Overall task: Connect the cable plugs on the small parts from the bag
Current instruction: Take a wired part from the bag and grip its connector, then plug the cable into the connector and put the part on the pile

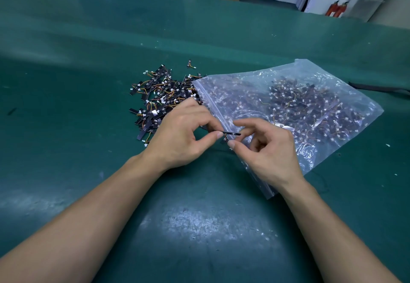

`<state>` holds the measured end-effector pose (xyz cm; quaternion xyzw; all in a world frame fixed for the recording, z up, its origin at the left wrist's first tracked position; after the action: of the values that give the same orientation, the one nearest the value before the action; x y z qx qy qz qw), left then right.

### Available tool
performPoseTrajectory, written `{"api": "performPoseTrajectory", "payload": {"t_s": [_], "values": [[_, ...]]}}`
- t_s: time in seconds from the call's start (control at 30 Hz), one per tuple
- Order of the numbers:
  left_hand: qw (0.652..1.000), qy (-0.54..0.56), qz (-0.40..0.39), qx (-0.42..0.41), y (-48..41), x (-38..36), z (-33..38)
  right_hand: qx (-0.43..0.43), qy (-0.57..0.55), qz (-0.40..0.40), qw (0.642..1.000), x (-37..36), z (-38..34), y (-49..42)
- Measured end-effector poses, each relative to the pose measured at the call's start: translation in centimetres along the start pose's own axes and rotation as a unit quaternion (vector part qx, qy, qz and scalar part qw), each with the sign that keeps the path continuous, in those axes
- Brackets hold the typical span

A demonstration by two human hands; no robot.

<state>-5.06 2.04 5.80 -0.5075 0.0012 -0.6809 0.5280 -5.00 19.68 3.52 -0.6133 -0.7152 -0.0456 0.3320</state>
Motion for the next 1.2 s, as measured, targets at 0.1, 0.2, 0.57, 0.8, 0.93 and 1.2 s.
{"api": "performPoseTrajectory", "payload": {"t_s": [0.1,0.2,0.57,0.8,0.93,1.2], "values": [[1.000,0.000,0.001,0.022,0.1,0.3,-0.5,-0.035,0.075,-0.029,0.996,0.3,1.1,-0.2],[0.999,0.003,0.007,0.046,0.1,0.4,-0.8,-0.074,0.117,-0.043,0.989,0.5,2.0,-0.2],[0.970,0.089,0.006,0.226,-0.4,-0.7,-2.8,-0.053,0.055,0.098,0.992,3.3,0.8,-0.1],[0.968,-0.098,-0.044,0.226,-6.0,-3.1,-0.7,0.004,0.037,0.133,0.990,3.7,-0.3,0.1],[0.946,-0.195,-0.092,0.242,-9.1,-6.0,0.5,0.019,0.022,0.162,0.986,4.2,-0.8,0.2],[0.937,0.008,-0.031,0.347,-7.5,-8.4,-0.4,0.032,0.011,0.158,0.987,4.1,-1.4,0.4]]}}
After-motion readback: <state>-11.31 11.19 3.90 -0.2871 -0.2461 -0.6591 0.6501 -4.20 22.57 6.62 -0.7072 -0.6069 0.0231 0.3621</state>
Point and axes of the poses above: each hand's wrist, its own y-axis away from the middle knuckle, its own x-axis out of the back of the hand, z = x × y, the point moved 7 cm from there along -y, towards the middle knuckle, and after that the axes turned 7 degrees about -z, right-handed, at the moved point
